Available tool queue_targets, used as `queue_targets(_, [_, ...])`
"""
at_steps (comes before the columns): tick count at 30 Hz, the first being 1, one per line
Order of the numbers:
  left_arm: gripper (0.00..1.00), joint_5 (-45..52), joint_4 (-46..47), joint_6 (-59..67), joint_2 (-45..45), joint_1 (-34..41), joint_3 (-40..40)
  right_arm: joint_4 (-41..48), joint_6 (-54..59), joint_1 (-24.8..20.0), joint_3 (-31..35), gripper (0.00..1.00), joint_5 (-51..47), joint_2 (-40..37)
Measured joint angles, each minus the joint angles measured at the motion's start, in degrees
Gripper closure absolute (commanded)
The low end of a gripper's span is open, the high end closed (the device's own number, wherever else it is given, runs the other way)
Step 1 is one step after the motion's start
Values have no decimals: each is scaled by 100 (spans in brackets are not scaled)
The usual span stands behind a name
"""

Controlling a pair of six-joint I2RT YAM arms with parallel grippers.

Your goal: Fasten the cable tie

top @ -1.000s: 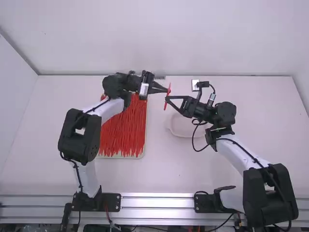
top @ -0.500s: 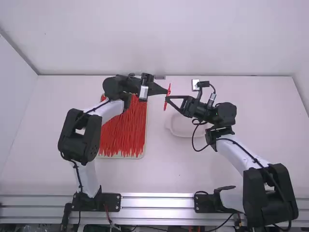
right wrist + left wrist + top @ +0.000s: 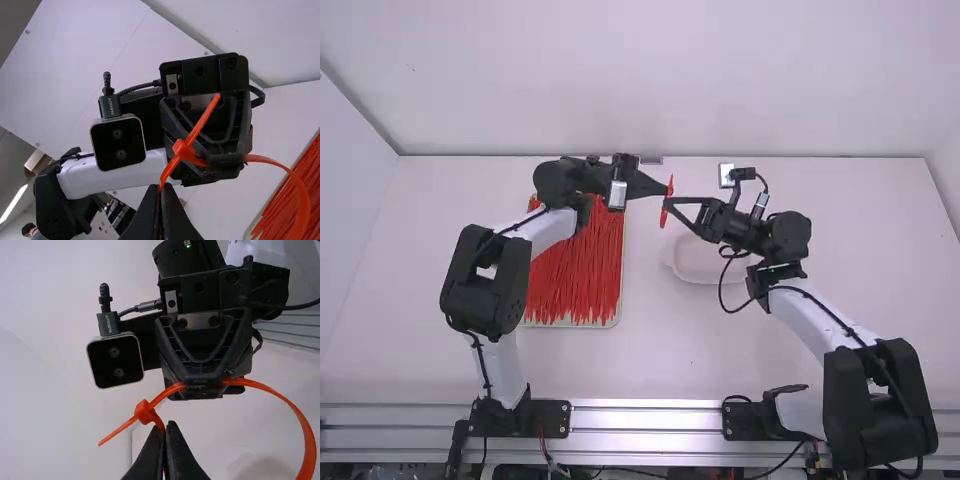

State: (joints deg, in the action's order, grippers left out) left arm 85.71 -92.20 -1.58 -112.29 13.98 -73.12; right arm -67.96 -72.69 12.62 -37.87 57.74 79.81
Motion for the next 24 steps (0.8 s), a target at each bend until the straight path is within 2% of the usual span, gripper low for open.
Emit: queue_targets(24, [99, -72, -2, 337, 0, 17, 0, -142, 72, 0, 0, 100, -205, 0])
